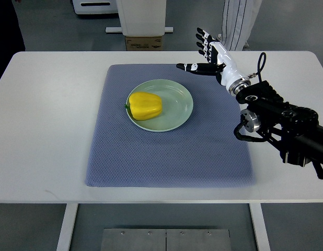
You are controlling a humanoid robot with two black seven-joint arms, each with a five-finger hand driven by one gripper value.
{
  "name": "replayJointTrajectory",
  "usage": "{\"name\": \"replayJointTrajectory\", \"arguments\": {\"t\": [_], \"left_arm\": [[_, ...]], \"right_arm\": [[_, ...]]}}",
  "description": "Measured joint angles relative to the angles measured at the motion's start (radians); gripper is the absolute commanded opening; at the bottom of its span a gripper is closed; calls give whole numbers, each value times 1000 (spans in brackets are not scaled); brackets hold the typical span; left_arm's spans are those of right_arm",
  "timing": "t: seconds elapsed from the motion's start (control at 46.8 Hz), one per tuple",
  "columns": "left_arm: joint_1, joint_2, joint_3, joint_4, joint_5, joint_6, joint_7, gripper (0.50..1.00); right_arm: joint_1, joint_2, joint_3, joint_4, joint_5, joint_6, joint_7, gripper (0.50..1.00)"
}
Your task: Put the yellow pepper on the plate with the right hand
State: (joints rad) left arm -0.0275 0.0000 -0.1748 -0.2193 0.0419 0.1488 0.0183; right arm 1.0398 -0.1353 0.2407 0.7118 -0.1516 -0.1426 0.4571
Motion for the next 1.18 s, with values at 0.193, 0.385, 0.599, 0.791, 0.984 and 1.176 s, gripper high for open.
{"name": "replayJointTrajectory", "arguments": {"t": [0.193, 0.385, 0.599, 0.791, 0.984, 1.176], "left_arm": [[0, 0, 0, 0, -1, 0, 0, 1000], [0, 0, 0, 0, 0, 0, 0, 1000], [0, 0, 0, 0, 0, 0, 0, 1000], [0, 0, 0, 0, 0, 0, 0, 1000], [0, 0, 0, 0, 0, 0, 0, 1000], [0, 0, 0, 0, 0, 0, 0, 1000]], "right_arm": [[-76, -45, 157, 0, 100, 124, -53, 1000], [-152, -78, 297, 0, 199, 181, -100, 1000], [-190, -84, 313, -2, 202, 186, -103, 1000], [-205, -88, 312, -18, 202, 187, -102, 1000], [-217, -118, 312, -21, 202, 187, -101, 1000], [-224, -129, 312, -22, 202, 187, -93, 1000]]}}
